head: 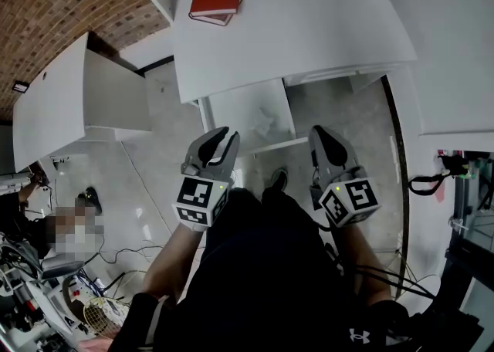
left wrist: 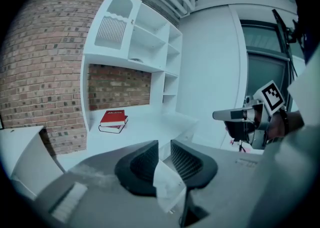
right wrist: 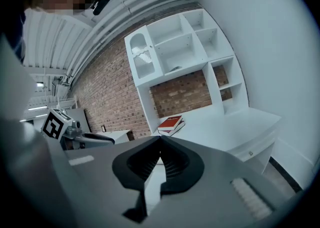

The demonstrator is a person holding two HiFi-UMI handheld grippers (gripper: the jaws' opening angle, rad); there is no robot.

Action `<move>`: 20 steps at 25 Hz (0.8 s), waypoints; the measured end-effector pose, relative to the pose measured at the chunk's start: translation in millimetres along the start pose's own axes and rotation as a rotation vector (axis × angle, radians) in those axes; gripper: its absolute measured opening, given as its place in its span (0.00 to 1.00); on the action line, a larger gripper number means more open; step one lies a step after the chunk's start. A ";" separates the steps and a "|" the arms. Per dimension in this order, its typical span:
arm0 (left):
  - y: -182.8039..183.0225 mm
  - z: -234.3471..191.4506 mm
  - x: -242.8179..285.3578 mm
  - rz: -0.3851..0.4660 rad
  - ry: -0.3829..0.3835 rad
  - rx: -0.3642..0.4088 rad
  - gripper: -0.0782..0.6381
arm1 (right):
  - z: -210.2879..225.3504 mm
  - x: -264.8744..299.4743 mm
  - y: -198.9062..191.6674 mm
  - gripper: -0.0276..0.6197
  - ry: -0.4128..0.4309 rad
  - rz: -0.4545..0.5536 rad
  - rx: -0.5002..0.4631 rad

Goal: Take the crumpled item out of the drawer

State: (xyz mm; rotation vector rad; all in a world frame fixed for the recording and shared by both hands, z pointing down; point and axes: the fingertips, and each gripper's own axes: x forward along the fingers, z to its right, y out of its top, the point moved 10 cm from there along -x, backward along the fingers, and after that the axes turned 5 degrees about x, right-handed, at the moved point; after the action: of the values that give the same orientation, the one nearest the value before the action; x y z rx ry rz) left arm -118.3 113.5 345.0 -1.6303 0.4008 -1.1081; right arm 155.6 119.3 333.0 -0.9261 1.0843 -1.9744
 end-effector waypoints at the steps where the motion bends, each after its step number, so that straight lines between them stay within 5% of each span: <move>1: -0.6 -1.1 5.1 -0.009 0.000 0.000 0.23 | 3.3 2.4 -0.7 0.05 -0.001 -0.006 0.007; 12: -30.7 -59.3 42.2 -0.099 -0.092 -0.002 0.23 | 4.3 39.9 -17.2 0.05 -0.125 -0.046 0.054; 20: -49.9 -106.9 89.8 -0.183 -0.288 0.196 0.23 | -9.7 75.4 -23.8 0.05 -0.270 -0.063 0.087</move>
State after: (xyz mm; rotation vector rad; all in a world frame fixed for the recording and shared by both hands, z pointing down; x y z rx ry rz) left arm -173.2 4.8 429.7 -1.6434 -0.0447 -0.9928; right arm 103.9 70.7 369.3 -1.1525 0.8206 -1.8643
